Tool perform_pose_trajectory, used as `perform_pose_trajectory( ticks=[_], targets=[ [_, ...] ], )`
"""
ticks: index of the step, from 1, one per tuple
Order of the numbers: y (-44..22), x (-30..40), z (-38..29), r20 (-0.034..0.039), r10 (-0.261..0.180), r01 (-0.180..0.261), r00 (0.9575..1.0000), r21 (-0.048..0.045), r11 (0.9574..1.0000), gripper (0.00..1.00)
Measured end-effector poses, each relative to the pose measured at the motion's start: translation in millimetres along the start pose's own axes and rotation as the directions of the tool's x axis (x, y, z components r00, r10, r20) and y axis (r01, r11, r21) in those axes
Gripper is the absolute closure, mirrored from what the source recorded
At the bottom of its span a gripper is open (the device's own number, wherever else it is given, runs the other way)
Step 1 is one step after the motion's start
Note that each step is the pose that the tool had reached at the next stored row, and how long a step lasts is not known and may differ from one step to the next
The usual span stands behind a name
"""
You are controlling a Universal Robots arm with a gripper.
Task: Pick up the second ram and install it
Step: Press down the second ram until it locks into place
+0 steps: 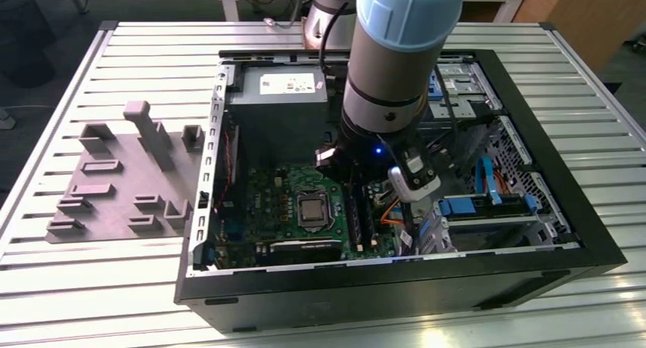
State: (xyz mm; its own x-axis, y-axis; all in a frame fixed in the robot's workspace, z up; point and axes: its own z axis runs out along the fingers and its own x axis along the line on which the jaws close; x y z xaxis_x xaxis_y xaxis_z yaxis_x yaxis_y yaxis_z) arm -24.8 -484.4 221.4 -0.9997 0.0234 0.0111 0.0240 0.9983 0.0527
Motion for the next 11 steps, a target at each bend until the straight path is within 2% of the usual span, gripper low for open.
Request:
perform_pose_trajectory(
  ticks=[11],
  targets=[
    [-0.4, 0.0, 6.3, -0.0004, 0.0, 0.0, 1.0, 0.0009, 1.0, 0.89]
  ],
)
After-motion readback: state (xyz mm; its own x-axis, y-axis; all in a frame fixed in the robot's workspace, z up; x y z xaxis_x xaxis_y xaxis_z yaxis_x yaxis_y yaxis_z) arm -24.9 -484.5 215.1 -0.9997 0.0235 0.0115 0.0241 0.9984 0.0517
